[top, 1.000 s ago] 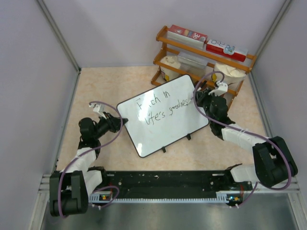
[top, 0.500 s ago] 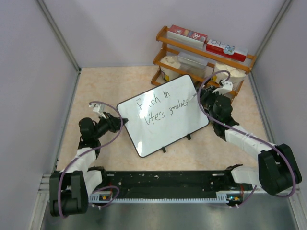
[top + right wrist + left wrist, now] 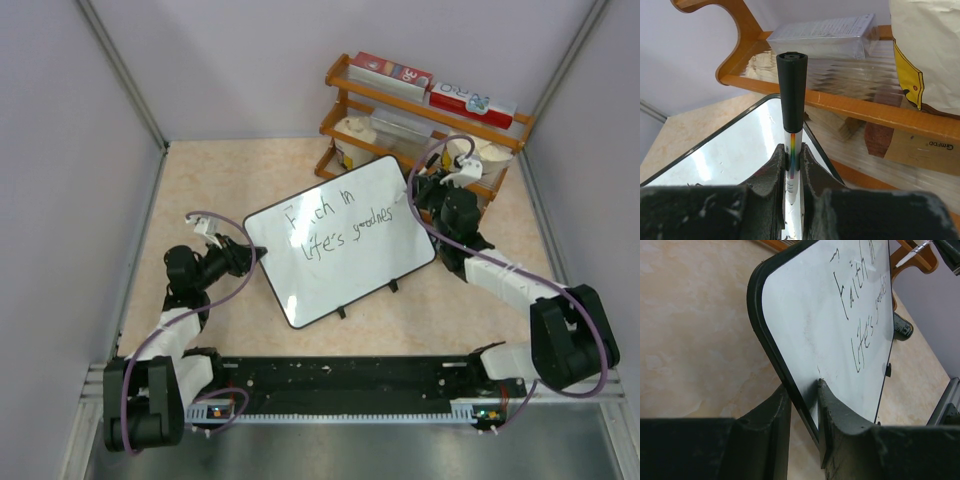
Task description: Write a sentence on the whiteboard
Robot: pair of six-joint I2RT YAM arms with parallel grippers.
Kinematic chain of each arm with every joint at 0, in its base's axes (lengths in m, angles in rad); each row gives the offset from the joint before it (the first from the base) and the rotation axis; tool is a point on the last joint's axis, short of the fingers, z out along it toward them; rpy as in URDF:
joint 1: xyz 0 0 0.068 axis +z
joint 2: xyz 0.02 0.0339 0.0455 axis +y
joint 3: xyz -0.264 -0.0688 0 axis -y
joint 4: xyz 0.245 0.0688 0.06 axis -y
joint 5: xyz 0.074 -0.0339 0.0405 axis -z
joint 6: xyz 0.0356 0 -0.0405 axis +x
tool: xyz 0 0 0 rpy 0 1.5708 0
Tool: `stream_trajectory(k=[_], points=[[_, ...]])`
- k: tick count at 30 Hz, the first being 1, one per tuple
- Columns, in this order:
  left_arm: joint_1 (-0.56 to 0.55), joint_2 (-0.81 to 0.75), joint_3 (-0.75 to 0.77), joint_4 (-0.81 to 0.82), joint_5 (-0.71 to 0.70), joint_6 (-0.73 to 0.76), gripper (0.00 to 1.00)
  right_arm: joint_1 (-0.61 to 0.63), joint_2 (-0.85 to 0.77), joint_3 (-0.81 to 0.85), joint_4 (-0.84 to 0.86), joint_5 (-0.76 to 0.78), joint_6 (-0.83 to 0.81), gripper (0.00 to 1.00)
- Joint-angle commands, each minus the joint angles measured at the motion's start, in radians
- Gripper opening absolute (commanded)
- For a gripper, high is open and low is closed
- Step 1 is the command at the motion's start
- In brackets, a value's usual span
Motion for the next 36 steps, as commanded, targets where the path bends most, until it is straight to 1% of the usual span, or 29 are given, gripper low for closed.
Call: stream_trajectory(k=[1, 12, 23, 36], points=[[-0.003, 0.02, 0.008, -0.017, -0.028, 0.079, 0.0, -0.014, 0.024, 0.057, 0.025, 0.003, -0.017, 0.0], [-0.003, 0.02, 0.008, -0.019, -0.028, 0.079, 0.0, -0.014, 0.05, 0.037, 0.028, -0.005, -0.014, 0.0], [-0.005, 0.02, 0.008, -0.017, -0.028, 0.079, 0.0, -0.015, 0.05, 0.025, 0.019, -0.068, 0.006, 0.0], [-0.003, 0.021, 0.008, -0.017, -0.028, 0.079, 0.0, -0.014, 0.024, -0.046, 0.03, -0.035, 0.021, 0.0]])
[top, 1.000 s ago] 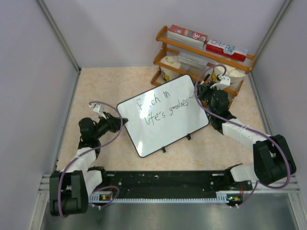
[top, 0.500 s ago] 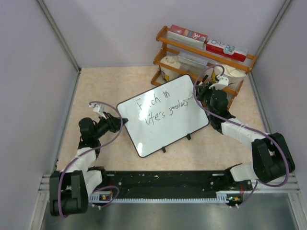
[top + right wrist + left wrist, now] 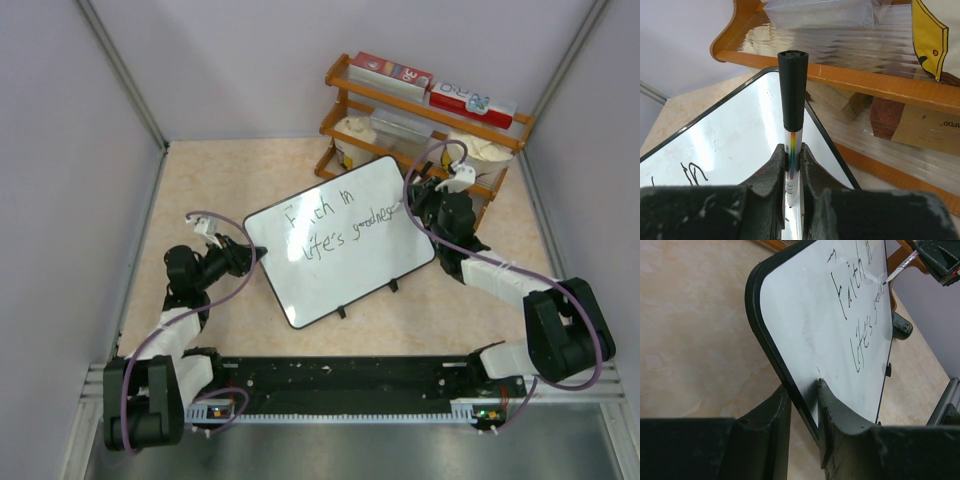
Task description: Write a sentence on the whiteboard
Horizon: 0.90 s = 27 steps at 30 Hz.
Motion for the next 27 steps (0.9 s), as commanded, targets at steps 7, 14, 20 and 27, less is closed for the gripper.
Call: stream_trajectory(k=[7, 14, 20, 27], points=[[-0.003, 0.017, 0.008, -0.019, -0.027, 0.08, 0.0, -0.014, -0.046, -0.031, 0.023, 0.056, -0.002, 0.0], [-0.003, 0.017, 0.008, -0.017, -0.027, 0.08, 0.0, -0.024, -0.054, -0.036, 0.02, 0.056, 0.001, 0.0], [-0.003, 0.016, 0.008, -0.019, -0.027, 0.08, 0.0, -0.022, -0.055, -0.048, 0.018, 0.045, 0.002, 0.0], [-0.005, 0.016, 0.008, -0.019, -0.027, 0.08, 0.0, -0.021, -0.054, -0.057, 0.026, 0.013, 0.005, 0.0]])
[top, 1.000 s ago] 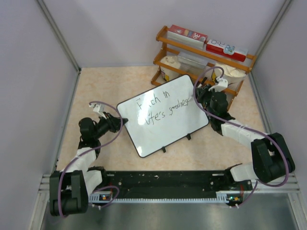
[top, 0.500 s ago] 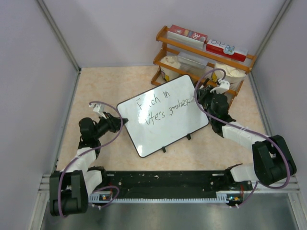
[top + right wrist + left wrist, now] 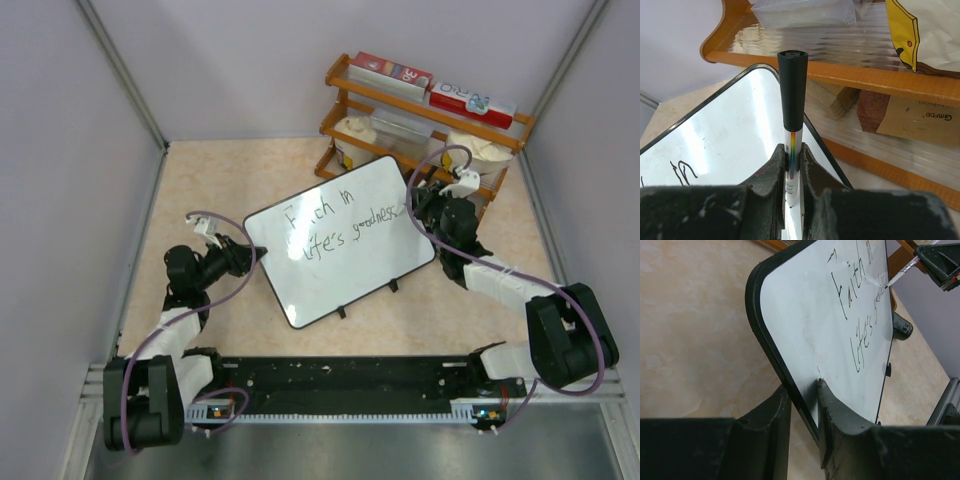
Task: Write a sentence on the whiteboard
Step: Write a sentence on the whiteboard, then place the whiteboard at the center of the board.
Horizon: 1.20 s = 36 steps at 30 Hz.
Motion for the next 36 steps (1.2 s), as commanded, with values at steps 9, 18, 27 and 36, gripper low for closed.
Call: stream_trajectory(k=[9, 18, 27, 36], points=[[-0.005, 0.014, 0.007, -0.019, -0.027, 0.08, 0.0, -0.015, -0.012, -0.012, 0.037, -0.078, 0.041, 0.0], [-0.005, 0.012, 0.007, -0.021, -0.029, 0.08, 0.0, -0.015, -0.075, -0.03, 0.033, -0.067, 0.073, 0.0], [-0.003, 0.009, 0.008, -0.022, -0.03, 0.081, 0.0, -0.017, -0.271, -0.07, -0.01, -0.044, 0.074, 0.0], [-0.003, -0.02, 0.007, -0.044, -0.047, 0.084, 0.07, -0.017, -0.425, -0.117, -0.125, -0.067, 0.071, 0.0]])
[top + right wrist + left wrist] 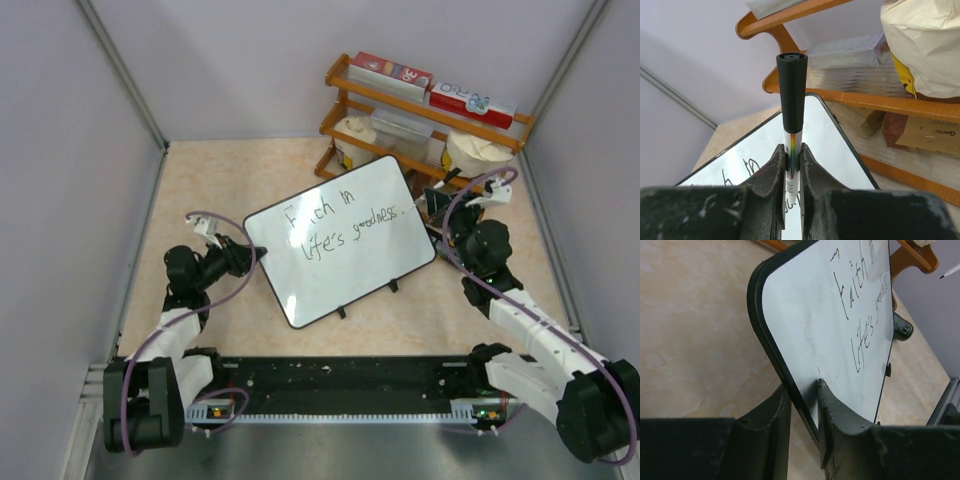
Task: Write a sentence on the whiteboard
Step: Place the whiteboard at the center of the board, then put down the whiteboard marker without the cap at the center of the board.
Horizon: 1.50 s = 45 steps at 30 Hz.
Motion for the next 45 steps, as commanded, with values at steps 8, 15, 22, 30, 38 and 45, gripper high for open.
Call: stream_trajectory(k=[8, 15, 22, 30, 38, 45], points=[[-0.005, -0.144, -0.012, -0.082, -0.098, 0.093, 0.64, -0.012, -0.199, -0.063, -0.213, -0.078, 0.044, 0.0], [-0.005, -0.349, 0.008, -0.243, -0.134, 0.07, 0.99, -0.012, -0.351, -0.101, -0.384, -0.147, 0.109, 0.0], [-0.005, -0.671, 0.025, -0.494, -0.187, -0.002, 0.99, -0.01, -0.491, -0.148, -0.6, -0.248, 0.157, 0.0], [-0.003, -0.851, 0.212, -0.813, -0.258, -0.048, 0.99, -0.012, -0.614, -0.279, -0.753, -0.311, 0.249, 0.0], [-0.003, -0.739, 0.41, -0.91, -0.186, -0.03, 0.99, -0.012, -0.592, -0.359, -0.796, -0.352, 0.295, 0.0], [-0.005, -0.661, 0.433, -0.918, -0.193, -0.006, 0.99, -0.012, -0.5, -0.408, -0.764, -0.292, 0.331, 0.0]])
